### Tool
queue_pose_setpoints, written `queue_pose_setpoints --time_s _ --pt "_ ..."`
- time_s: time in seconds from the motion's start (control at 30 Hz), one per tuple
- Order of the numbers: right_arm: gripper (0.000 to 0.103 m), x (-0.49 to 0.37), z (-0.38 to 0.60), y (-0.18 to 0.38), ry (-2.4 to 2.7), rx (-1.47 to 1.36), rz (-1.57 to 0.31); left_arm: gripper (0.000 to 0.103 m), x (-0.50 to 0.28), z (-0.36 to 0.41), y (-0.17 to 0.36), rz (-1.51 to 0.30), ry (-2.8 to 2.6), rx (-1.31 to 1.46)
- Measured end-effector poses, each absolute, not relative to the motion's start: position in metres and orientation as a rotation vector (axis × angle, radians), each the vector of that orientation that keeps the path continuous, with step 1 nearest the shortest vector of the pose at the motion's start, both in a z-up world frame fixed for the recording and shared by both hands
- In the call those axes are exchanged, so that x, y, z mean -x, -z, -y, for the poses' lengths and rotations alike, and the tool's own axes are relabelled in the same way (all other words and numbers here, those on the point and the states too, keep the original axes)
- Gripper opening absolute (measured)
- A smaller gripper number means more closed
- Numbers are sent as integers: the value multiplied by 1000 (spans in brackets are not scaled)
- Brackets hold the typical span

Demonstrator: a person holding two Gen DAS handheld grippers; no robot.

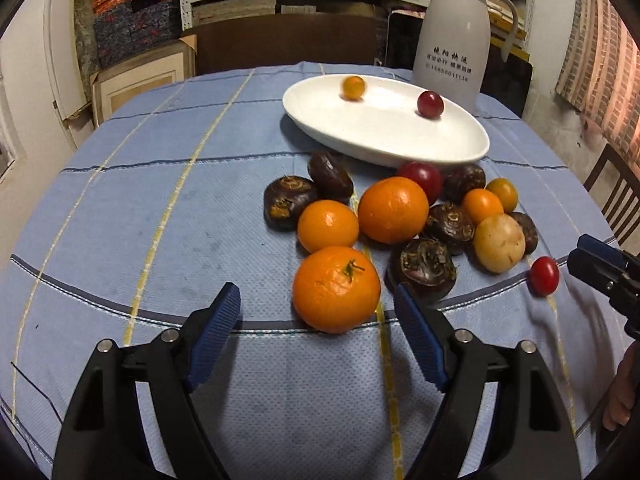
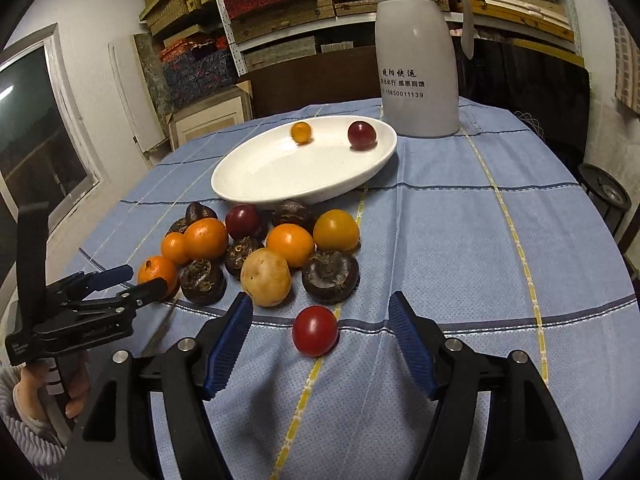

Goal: Organize fruits
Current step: 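Carry an orange to the plate with the left tool while the right tool places a red tomato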

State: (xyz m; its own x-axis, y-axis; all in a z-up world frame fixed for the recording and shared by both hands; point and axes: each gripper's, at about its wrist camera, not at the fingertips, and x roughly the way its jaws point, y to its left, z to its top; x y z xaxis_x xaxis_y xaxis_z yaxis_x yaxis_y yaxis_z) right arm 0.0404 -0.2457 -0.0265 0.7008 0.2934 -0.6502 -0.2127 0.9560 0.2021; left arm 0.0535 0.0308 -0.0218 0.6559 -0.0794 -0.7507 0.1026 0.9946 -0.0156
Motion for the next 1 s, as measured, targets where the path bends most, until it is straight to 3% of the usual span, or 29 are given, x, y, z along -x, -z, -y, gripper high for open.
queue_pose_setpoints --time_s 0.13,0.4,0.67,0.83,1.0 --pt "71 -44 244 29 -279 -110 -762 74 -59 -33 24 -857 114 -14" --pt "71 -45 242 33 -275 -99 -788 45 -67 -28 29 -880 171 -10" --pt "71 -48 228 44 -275 -25 -842 45 -62 -30 24 -863 155 -2" --pt "43 -52 228 47 -286 -36 -867 45 -62 -28 25 -866 162 -9" --pt "31 -54 229 49 -298 -49 -878 45 -63 -28 27 -877 171 -4"
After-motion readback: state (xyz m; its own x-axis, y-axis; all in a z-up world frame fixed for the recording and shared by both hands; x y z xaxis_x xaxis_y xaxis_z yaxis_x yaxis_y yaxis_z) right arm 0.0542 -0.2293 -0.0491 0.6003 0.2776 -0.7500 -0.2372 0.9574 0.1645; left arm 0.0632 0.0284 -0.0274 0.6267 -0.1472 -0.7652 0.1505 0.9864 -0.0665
